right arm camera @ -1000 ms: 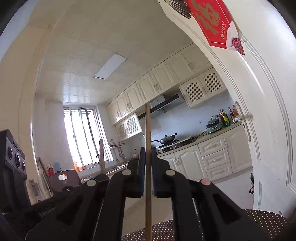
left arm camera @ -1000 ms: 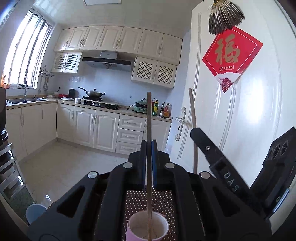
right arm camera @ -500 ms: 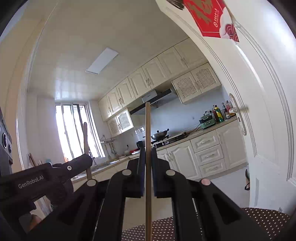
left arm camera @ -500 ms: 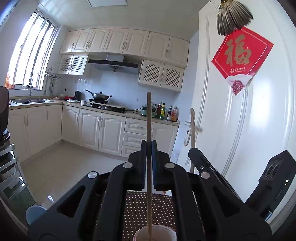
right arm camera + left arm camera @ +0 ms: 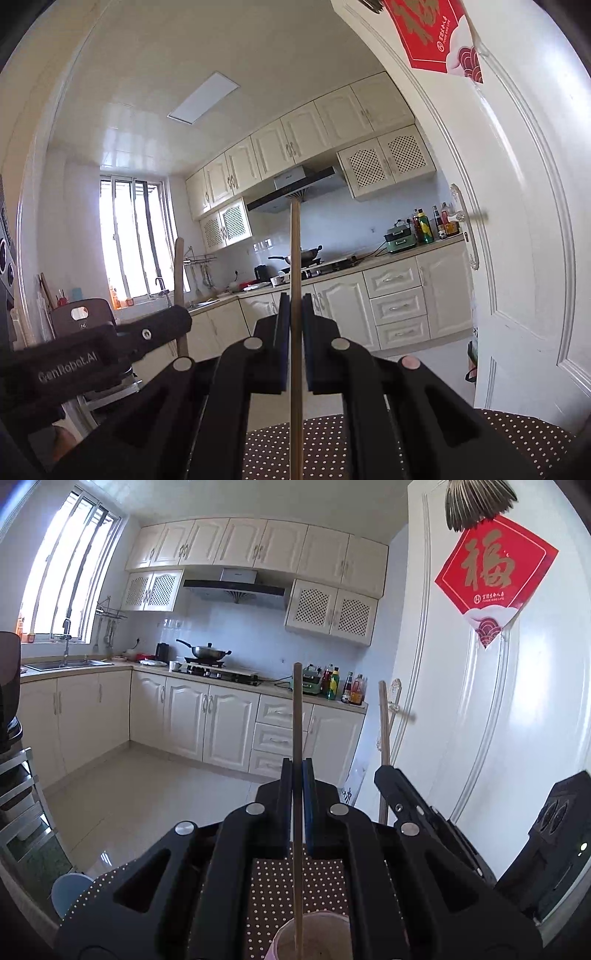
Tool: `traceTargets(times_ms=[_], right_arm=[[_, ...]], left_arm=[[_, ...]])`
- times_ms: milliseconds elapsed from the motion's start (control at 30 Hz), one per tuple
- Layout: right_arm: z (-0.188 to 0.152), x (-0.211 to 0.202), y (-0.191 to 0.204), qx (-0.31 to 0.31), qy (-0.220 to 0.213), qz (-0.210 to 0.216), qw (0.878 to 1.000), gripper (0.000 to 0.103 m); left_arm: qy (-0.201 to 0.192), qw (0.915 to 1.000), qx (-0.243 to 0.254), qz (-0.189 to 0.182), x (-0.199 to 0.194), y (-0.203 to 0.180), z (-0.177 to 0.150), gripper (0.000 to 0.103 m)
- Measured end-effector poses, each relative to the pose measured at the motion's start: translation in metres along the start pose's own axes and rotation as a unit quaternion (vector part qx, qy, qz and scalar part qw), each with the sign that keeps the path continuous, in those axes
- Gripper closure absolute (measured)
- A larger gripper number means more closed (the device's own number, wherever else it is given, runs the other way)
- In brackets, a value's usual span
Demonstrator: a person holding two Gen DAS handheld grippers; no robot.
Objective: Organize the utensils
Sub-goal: 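Lower both chopsticks into the pink cup with both tools, then open both tools to release the chopsticks inside the cup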
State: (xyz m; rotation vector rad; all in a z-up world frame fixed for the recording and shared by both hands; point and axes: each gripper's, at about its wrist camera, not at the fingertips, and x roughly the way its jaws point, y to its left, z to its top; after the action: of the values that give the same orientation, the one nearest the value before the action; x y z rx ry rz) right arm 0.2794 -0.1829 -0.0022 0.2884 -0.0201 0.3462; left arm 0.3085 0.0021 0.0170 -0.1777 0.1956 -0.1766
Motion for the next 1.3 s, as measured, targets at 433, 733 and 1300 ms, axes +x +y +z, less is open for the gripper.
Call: traceTargets(times_ms=[433, 733, 1300], right_arm=[[-0.013, -0.011, 0.000, -0.015, 0.037, -0.012, 0.999, 0.098], [-0.024, -0.021, -0.002, -0.017, 0.078, -0.021, 0.997, 0.096], [-0.026, -0.054, 0.010, -0.048, 0.115, -0.037, 0.992, 0.053]], left_arm=[[0.037, 0.9993, -0.007, -0.006, 0.002, 0.010, -0.032, 0.097], [0.059, 0.9982, 0.003, 0.003, 0.003, 0.012, -0.049, 0.096], [0.096, 0.9953, 0.007, -0.002, -0.019, 0.018, -0.060, 0.063]])
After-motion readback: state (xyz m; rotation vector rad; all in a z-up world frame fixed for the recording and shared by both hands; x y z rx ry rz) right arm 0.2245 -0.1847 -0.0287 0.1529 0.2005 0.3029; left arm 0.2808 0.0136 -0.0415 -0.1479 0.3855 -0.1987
